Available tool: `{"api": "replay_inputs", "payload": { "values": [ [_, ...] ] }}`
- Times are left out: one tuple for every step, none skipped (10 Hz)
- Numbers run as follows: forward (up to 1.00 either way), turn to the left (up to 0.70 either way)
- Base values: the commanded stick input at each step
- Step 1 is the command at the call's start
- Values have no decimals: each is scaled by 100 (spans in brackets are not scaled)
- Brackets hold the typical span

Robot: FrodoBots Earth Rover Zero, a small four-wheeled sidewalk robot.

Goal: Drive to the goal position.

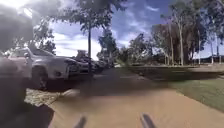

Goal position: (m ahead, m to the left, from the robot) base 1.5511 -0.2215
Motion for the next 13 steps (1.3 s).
{"api": "replay_inputs", "payload": {
  "values": [
    [100, 0],
    [100, 0],
    [100, 0],
    [100, 0],
    [100, 0],
    [100, 0],
    [100, 0],
    [100, -5],
    [100, -30],
    [100, -21],
    [100, 0],
    [100, 0],
    [100, 0]
  ]
}}
